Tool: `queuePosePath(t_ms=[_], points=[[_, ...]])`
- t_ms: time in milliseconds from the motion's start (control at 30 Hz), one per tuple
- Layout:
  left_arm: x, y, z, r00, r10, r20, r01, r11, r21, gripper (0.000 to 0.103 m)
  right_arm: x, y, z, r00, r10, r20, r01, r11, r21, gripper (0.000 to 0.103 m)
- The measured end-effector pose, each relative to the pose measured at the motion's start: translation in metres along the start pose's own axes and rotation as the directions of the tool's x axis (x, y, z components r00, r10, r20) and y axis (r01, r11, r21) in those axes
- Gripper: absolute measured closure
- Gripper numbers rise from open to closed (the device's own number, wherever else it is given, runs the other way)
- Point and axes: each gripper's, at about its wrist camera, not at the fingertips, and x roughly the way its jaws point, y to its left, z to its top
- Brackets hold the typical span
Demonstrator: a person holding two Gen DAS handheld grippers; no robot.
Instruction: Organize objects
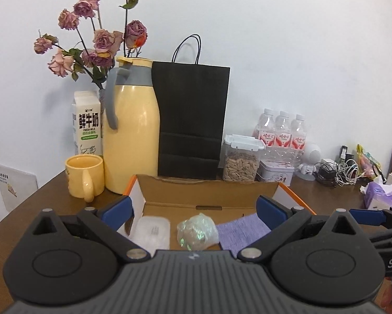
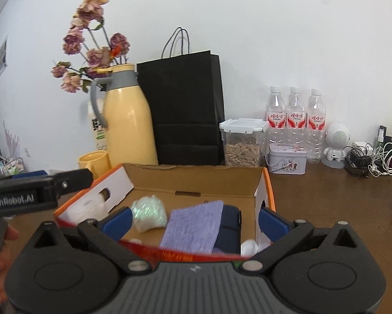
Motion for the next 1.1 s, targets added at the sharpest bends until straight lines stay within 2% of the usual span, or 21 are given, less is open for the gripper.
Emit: queuePosePath(t_ms=[600,833,1100], points=[[-0.117,0.033,-0.053,0.994,0.064,-0.088,-0.061,0.997,0.037,0.0,-0.109,0.034,-0.069,0.998,-0.006,-0.055,0.004,1.0,-0.027,0.0],[-0.139,0.043,-0.077,0.987,0.08,-0.138,-0.076,0.996,0.037,0.0,-0.127,0.039,-0.095,0.995,-0.01,-0.099,0.008,1.0,-0.022,0.0],[-0.148,0.052,-0.097,0.978,0.077,-0.192,-0.073,0.997,0.027,0.0,-0.129,0.05,-0.123,0.984,-0.016,-0.175,0.007,0.998,-0.056,0.0]])
